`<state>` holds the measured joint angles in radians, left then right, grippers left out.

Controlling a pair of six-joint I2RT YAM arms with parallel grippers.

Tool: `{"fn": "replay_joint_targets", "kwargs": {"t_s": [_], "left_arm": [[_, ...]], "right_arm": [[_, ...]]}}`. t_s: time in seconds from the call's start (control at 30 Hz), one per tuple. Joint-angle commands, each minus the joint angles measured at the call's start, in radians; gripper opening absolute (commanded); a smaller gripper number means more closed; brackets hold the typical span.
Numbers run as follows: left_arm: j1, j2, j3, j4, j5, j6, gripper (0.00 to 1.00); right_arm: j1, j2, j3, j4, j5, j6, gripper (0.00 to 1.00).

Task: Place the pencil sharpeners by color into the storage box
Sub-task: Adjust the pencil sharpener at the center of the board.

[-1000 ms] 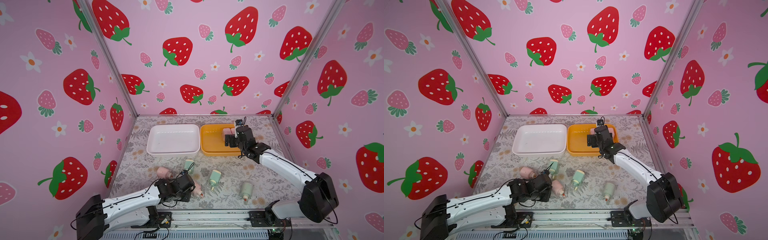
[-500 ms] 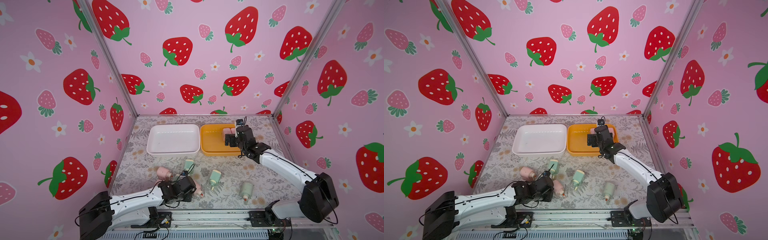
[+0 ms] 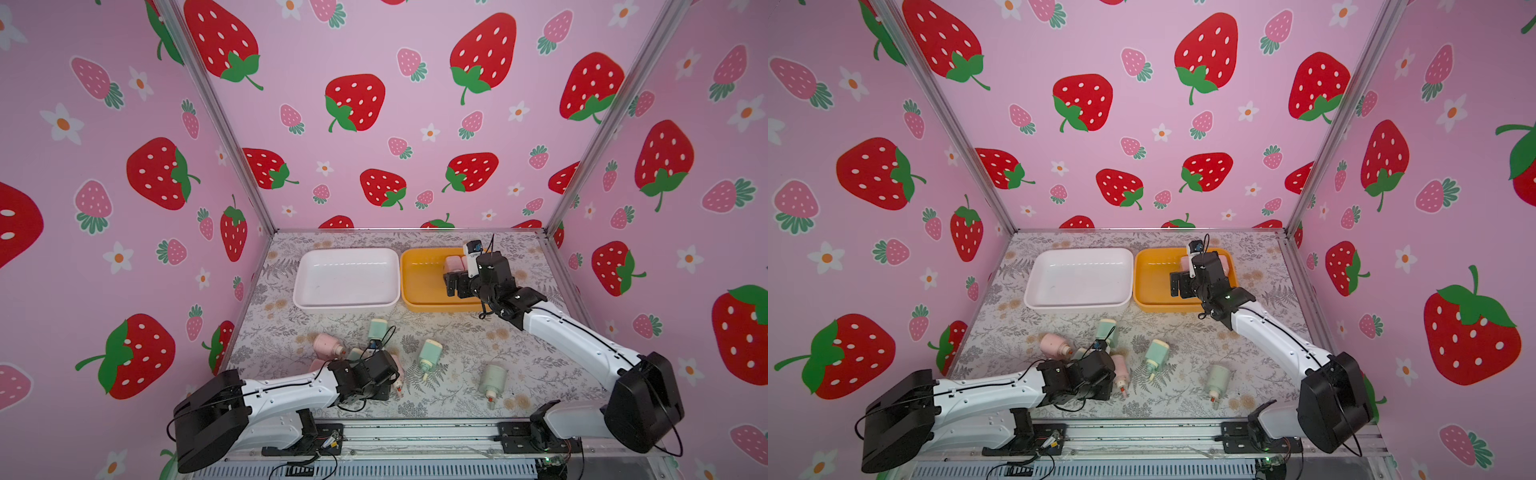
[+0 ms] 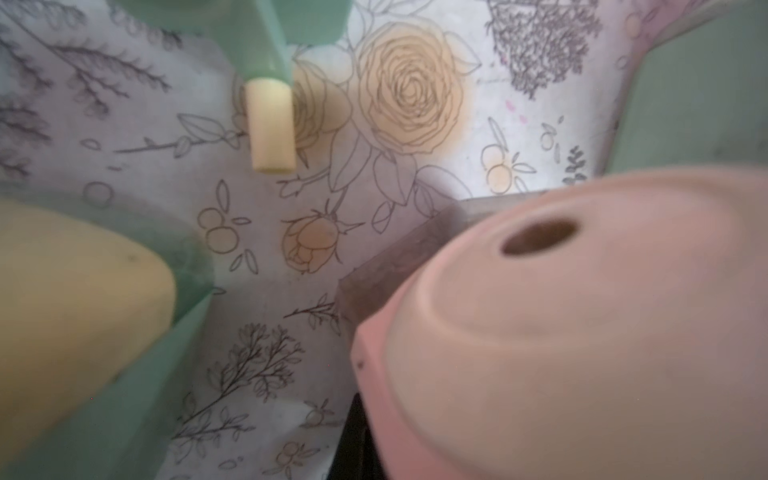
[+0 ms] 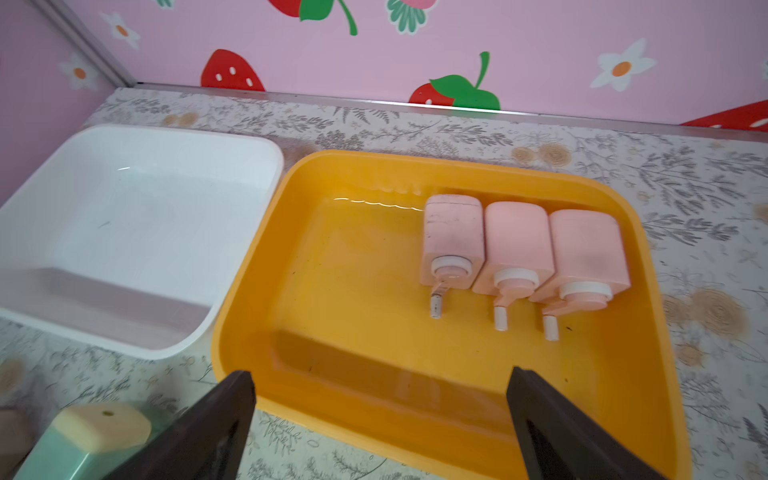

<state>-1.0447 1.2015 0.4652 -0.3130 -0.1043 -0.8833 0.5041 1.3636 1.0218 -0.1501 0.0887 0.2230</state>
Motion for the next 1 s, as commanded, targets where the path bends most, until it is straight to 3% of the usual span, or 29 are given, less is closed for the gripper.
{"fn": "replay_joint_targets", "kwargs": {"t_s": [0.0,0.1,0.3,0.47,0.57,0.63,0.73,0.93,0.97], "left_arm": [[-0.002,0.033,0.007,0.023,0.019,0.014,0.07],[-0.002,0.045,0.017,0.043,0.032,0.027,0.07],[-0.002,0.075,0.051,0.051,0.044,0.046,0.07],[-0.001,0.106,0.070,0.062,0.058,0.060,0.07],[-0.002,0.126,0.091,0.066,0.075,0.074,0.07],[-0.002,0.136,0.111,0.057,0.085,0.082,0.01],[-0.002,0.123,0.103,0.060,0.080,0.073,0.01],[0.027,0.031,0.088,0.019,0.090,0.068,0.05],[0.030,0.014,0.092,-0.005,0.082,0.069,0.09]], "right_arm": [[0.020,-0.039,0.000,-0.092,-0.223,-0.035,1.00],[0.051,-0.054,-0.006,-0.189,-0.342,-0.059,1.00],[0.154,-0.077,-0.042,-0.313,-0.329,0.003,0.98],[0.236,-0.075,-0.081,-0.307,-0.395,0.062,0.94],[0.285,-0.058,-0.081,-0.293,-0.344,0.123,0.93],[0.318,-0.049,-0.077,-0.277,-0.285,0.174,0.88],[0.381,-0.041,-0.082,-0.255,-0.216,0.170,0.85],[0.463,-0.016,-0.088,-0.208,-0.136,0.115,0.81],[0.480,-0.011,-0.090,-0.197,-0.114,0.117,0.81]]}}
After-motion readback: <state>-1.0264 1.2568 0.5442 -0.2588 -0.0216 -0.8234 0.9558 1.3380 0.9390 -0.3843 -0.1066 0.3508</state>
